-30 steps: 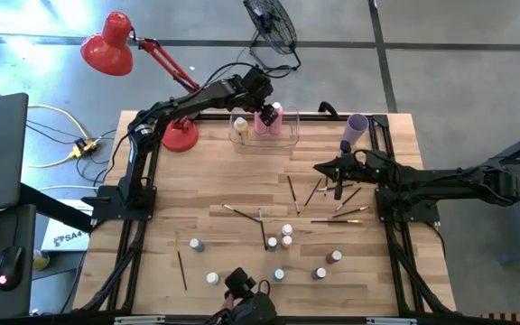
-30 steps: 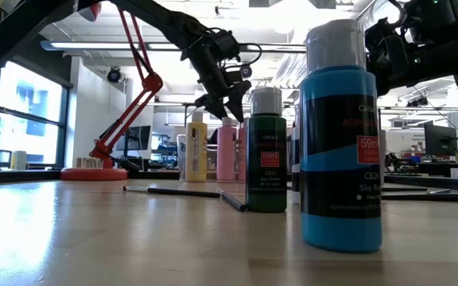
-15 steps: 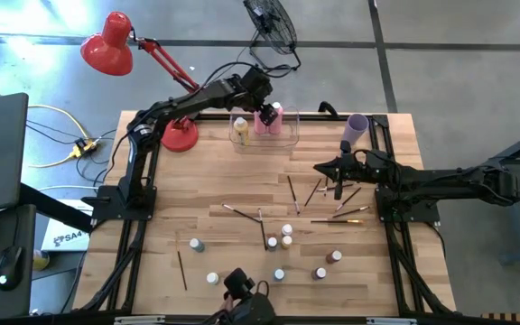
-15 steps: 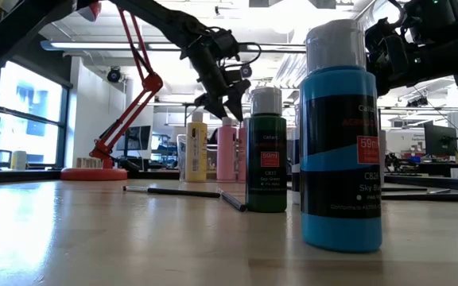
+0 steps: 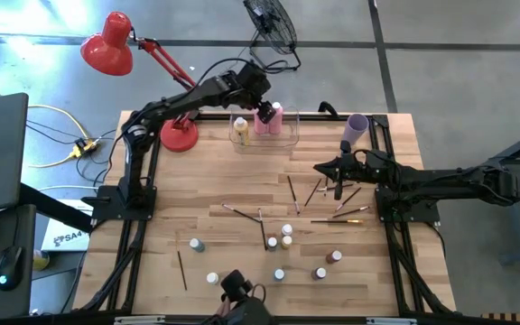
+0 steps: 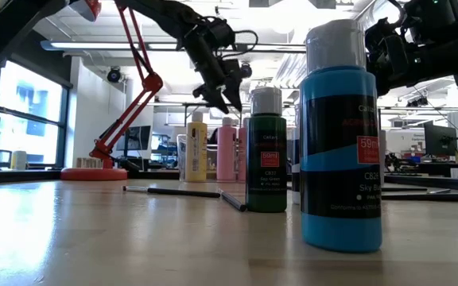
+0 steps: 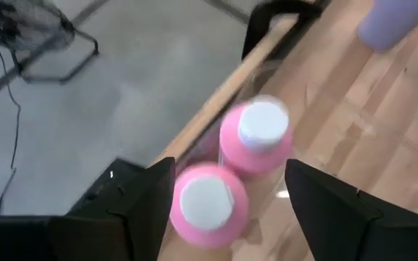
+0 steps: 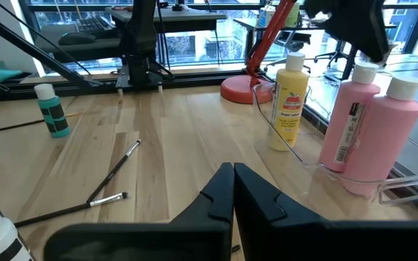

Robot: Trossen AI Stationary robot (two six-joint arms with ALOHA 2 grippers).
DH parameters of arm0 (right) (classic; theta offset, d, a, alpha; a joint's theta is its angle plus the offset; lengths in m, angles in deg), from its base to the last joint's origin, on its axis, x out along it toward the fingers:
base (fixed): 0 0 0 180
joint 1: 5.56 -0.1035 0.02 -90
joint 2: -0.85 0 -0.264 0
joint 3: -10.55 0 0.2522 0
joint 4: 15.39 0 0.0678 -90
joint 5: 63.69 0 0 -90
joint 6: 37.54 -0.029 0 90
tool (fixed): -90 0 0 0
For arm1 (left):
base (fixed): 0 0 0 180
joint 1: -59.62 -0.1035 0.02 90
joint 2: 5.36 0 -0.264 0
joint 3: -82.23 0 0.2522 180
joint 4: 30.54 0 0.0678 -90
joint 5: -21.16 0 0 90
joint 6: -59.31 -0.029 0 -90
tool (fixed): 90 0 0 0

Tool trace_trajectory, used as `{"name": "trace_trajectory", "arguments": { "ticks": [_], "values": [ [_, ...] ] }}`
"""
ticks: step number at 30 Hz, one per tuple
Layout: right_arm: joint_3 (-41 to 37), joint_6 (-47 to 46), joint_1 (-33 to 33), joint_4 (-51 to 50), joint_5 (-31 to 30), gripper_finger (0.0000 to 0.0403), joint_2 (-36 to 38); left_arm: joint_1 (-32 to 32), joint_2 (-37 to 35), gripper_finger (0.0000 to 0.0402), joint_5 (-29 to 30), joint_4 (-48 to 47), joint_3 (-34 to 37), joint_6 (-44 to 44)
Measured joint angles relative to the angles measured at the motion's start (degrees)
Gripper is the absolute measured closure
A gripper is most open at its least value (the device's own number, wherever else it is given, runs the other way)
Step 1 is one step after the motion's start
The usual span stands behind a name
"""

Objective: Pick & Place Paint Supplies
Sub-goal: Adjust the large paint bottles in the transparent bin

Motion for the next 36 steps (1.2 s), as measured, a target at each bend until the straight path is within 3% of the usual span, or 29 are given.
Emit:
{"name": "trace_trajectory", "arguments": {
  "ticks": [17, 36],
  "values": [
    [0.02, -0.02, 0.01, -0.31, -0.04, 0.0401, 0.0, 2.38, -5.02, 0.0144, -4.39, -7.98, -0.05, 1.93],
    [0.02, 0.0, 0.0, -0.34, -0.04, 0.0401, 0.0, 2.99, -5.98, 0.0144, -3.73, -3.78, -0.05, 1.68]
  ]
}}
